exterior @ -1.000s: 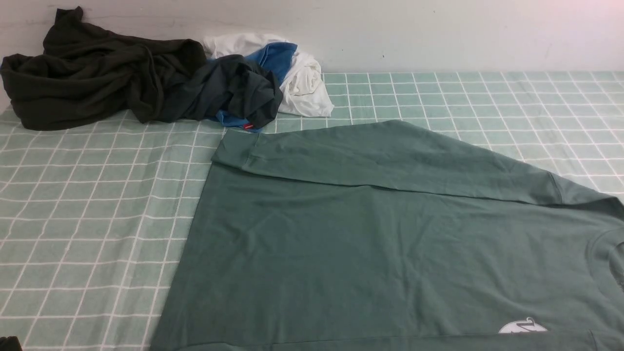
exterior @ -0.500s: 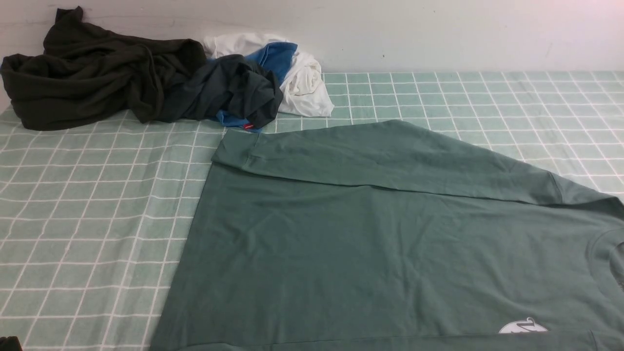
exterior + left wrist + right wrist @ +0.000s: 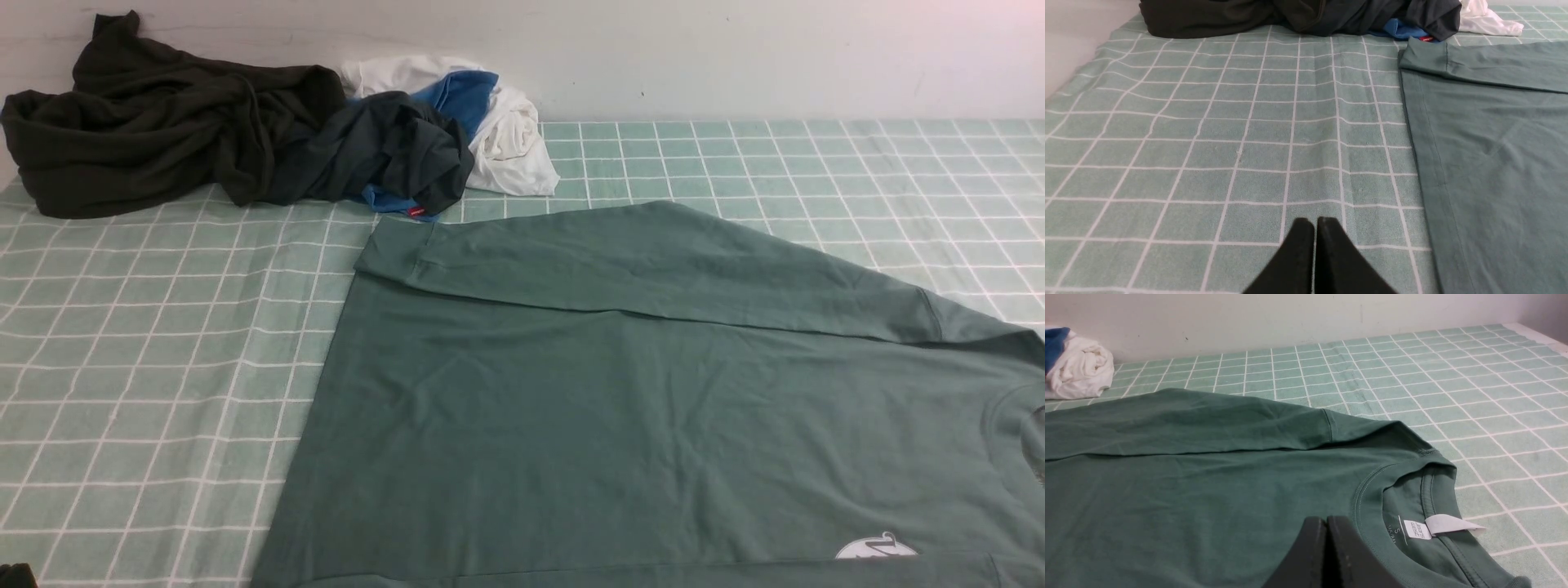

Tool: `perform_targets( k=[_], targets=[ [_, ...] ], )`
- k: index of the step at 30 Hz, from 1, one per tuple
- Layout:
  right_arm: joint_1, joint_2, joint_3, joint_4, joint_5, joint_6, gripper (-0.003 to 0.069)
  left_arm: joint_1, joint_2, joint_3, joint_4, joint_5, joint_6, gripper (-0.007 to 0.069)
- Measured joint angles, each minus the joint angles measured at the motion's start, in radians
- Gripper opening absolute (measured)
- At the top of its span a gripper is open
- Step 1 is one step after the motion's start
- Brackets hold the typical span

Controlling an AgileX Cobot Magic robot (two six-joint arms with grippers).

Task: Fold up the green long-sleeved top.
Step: Use the left arm to clamp the cuff closest to it

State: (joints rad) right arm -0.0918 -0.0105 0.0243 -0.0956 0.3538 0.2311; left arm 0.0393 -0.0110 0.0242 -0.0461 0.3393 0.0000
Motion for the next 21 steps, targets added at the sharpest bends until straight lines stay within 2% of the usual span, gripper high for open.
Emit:
perform_targets(
  k=[21],
  targets=[
    [0.0,0.0,0.0,0.0,0.0,0.001,-0.0014,0.0,0.0,0.0,-0.015,-0.009,0.0,-0.0003]
  ],
)
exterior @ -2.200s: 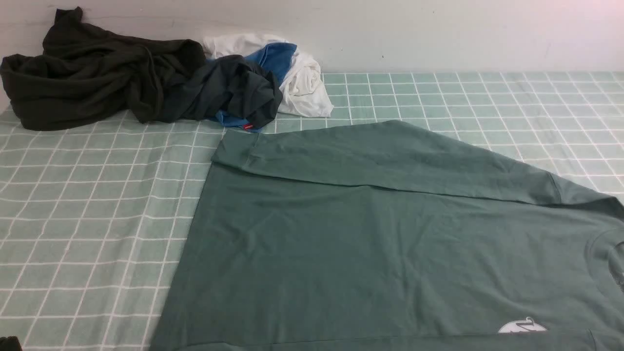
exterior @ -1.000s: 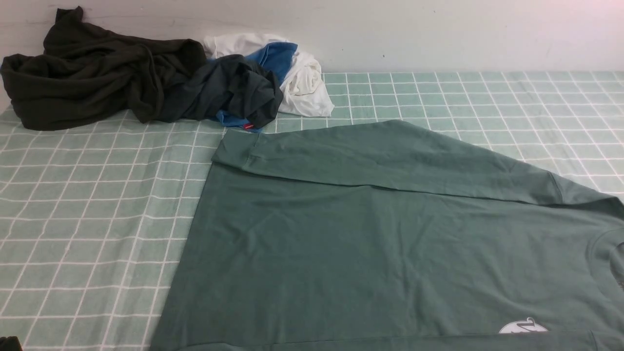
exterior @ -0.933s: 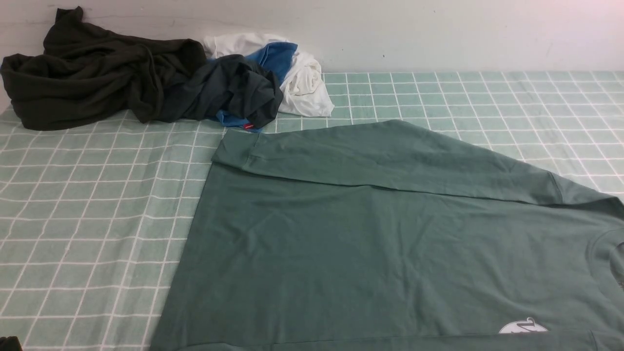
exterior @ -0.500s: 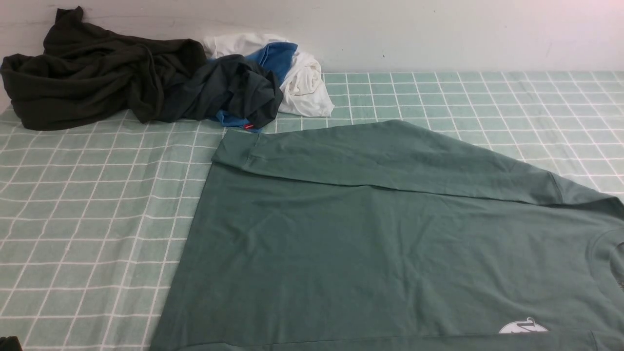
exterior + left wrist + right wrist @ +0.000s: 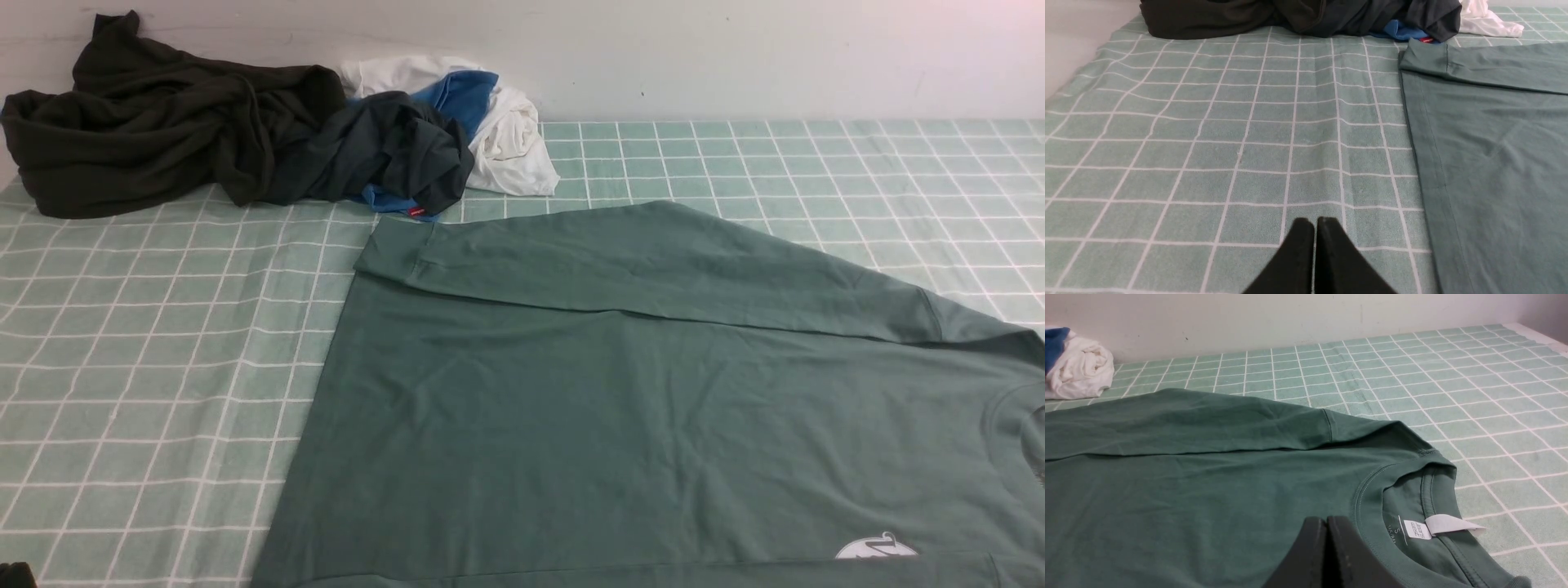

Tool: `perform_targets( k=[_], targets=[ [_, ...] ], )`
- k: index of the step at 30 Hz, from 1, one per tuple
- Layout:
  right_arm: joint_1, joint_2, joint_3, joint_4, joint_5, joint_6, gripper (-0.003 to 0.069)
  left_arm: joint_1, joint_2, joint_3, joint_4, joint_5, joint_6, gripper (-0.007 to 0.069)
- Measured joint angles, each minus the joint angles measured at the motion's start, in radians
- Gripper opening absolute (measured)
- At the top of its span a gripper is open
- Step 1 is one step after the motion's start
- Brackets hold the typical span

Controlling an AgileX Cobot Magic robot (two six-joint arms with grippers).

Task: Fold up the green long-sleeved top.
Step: Use the left arm to clamp the cuff closest to it

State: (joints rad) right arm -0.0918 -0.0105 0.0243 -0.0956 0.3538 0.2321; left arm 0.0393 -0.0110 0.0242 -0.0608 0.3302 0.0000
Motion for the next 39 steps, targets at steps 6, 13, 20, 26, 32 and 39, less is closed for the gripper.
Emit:
perform_targets(
  k=[6,13,20,26,32,39],
  targets=[
    [0.0,0.0,0.0,0.007,0.0,0.0,-0.0014,0.0,0.0,0.005,-0.156,-0.019,-0.025,-0.0003],
    [0.0,0.0,0.0,0.323,-0.01,0.138,-0.0014,0.0,0.0,0.005,-0.699,-0.021,-0.209,-0.0003],
    [0.0,0.0,0.001,0.736,-0.019,0.251,-0.0014,0.0,0.0,0.005,-0.8,-0.041,-0.156,-0.0003],
    [0.0,0.0,0.001,0.715,-0.065,0.167,-0.0014,0.0,0.0,-0.017,-0.802,-0.036,-0.058,-0.0003],
    [0.0,0.02,-0.083,0.641,-0.034,-0.073,-0.0014,0.0,0.063,-0.213,-0.689,0.042,0.236,-0.0003],
    [0.009,0.441,-0.491,0.458,0.164,-0.462,-0.0014,-0.001,0.631,-0.675,-0.278,0.439,0.375,-0.0003]
  ],
)
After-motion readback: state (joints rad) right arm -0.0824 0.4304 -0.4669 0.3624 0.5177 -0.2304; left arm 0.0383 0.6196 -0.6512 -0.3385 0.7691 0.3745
